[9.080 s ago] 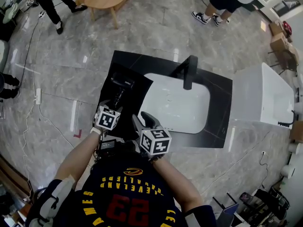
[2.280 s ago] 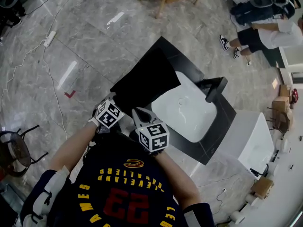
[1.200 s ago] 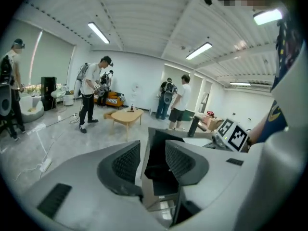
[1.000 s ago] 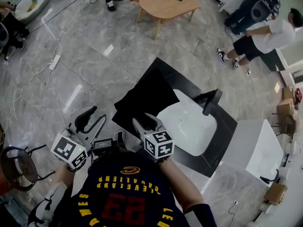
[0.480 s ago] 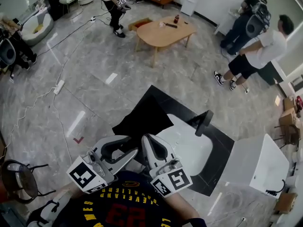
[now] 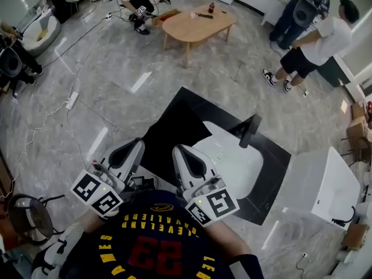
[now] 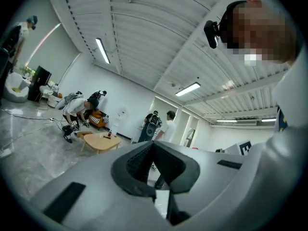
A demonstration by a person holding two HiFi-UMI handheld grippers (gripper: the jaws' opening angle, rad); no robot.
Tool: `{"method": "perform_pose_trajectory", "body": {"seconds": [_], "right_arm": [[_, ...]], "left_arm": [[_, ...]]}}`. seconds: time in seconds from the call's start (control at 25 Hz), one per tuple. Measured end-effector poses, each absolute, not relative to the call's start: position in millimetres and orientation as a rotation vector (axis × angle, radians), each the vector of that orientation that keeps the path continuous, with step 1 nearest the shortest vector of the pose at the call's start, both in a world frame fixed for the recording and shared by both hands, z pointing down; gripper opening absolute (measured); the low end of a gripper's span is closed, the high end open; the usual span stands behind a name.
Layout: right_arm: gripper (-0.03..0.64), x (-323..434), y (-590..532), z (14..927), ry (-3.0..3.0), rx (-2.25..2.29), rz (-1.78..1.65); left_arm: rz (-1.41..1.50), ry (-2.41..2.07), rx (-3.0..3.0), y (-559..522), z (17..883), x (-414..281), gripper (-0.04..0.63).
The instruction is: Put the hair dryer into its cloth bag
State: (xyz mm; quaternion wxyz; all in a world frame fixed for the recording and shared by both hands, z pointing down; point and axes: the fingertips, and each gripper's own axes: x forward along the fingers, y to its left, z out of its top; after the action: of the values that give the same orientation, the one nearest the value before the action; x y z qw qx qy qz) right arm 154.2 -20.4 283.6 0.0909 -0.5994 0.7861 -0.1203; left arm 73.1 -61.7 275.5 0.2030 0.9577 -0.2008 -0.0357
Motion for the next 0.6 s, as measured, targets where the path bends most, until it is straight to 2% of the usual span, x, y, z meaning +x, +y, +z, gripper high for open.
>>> {"method": "perform_pose_trajectory", "body": {"seconds": [0.6], "right_arm": [[0.008,140.9,-33.5,311.3,2.493,-1.752,-0.394]], "left_arm": [[-0.152,-0.884,2.654,-91.8,267.0,4.4,0.003]]}}
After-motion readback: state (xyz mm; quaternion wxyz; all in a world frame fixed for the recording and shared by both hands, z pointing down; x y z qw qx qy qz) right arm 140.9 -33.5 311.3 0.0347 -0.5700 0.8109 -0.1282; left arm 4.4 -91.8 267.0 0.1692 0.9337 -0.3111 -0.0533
